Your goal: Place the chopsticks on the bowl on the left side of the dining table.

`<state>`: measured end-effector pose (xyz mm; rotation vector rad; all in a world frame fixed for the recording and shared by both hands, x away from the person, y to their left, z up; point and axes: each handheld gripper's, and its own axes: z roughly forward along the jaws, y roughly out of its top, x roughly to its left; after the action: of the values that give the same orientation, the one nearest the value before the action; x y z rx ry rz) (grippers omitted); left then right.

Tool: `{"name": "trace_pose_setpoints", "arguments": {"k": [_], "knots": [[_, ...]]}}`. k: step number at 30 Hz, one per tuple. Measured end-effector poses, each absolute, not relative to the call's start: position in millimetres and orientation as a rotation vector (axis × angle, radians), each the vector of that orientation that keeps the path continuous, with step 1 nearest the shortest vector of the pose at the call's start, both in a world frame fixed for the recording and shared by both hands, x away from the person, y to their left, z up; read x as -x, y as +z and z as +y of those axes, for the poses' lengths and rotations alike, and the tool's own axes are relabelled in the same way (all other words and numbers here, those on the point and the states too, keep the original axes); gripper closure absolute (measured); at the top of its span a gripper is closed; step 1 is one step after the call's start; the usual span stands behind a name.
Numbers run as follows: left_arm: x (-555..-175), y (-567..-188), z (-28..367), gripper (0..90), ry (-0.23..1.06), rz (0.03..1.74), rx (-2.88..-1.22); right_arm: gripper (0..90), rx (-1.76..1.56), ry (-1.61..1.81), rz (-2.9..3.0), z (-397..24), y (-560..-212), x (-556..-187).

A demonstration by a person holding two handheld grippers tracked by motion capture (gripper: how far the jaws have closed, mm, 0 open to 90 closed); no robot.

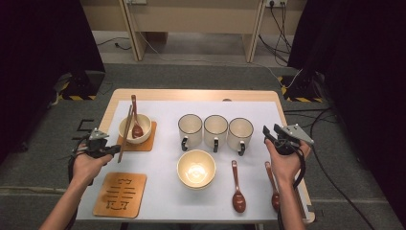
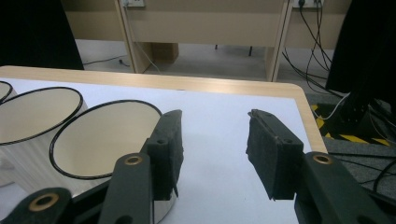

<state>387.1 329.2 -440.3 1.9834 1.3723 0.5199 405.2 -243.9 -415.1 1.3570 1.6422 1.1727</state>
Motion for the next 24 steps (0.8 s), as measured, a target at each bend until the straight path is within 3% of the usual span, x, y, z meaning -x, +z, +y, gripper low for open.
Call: {"name": "trace_pose_setpoints", "arguments": {"k": [24], "knots": [[-396.3, -442.3, 287.7, 88.7, 0.471, 1.287, -2.045, 55.3, -1.355, 1.174, 1.637, -245.2, -414.2, -404.6]]}}
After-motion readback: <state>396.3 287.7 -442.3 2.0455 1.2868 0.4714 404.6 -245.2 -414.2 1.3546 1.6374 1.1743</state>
